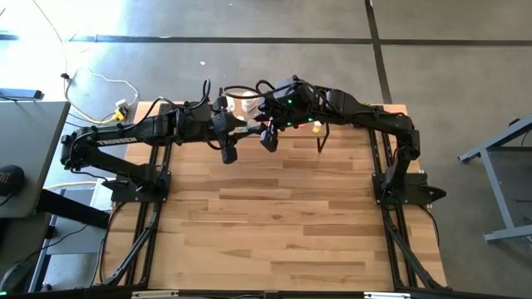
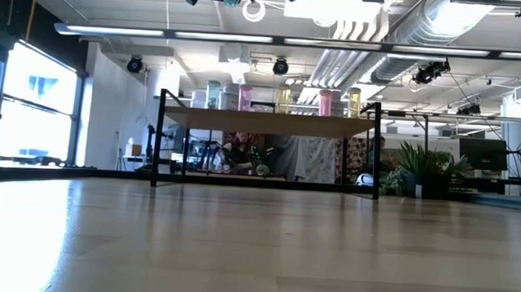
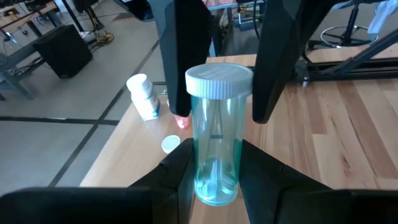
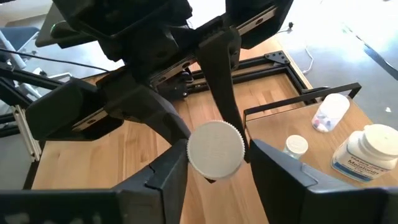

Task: Pick and place medicine bottles onto shelf by color
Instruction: Put the blue medicine bottle on the shelf

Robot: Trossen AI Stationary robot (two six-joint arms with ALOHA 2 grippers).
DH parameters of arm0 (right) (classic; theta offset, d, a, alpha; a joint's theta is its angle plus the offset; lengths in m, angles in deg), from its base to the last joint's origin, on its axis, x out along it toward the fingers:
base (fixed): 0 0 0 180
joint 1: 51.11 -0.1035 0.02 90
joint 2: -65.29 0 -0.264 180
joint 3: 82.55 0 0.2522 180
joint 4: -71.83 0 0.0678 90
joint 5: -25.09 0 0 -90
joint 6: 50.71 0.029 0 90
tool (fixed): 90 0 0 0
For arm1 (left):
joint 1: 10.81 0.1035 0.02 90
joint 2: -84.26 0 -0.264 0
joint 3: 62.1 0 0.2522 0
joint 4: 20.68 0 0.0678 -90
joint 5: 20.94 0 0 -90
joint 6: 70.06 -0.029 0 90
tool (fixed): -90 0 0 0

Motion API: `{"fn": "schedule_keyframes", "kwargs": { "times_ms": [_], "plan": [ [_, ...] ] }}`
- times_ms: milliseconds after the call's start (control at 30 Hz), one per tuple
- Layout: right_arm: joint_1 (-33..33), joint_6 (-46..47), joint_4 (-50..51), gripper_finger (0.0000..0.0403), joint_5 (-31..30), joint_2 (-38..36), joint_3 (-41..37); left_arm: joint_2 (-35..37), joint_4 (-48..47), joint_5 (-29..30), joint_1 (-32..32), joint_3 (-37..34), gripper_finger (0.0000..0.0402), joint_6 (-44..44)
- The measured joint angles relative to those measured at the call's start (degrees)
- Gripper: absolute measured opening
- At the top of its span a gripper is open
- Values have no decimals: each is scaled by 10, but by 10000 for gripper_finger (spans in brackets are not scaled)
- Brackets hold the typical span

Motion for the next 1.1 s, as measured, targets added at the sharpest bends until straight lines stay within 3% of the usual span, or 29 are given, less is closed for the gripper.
{"fn": "schedule_keyframes", "kwargs": {
  "times_ms": [333,800,967,1100],
  "plan": [
    [0,0,-4,119,0,0,0,0,0,0,0,0,97,1],
    [0,6,-5,185,-6,0,0,0,0,0,0,0,97,0],
    [0,6,-5,179,0,0,0,0,0,0,0,0,97,1],
    [0,7,-5,153,5,0,0,0,0,0,0,0,97,2]
  ]
}}
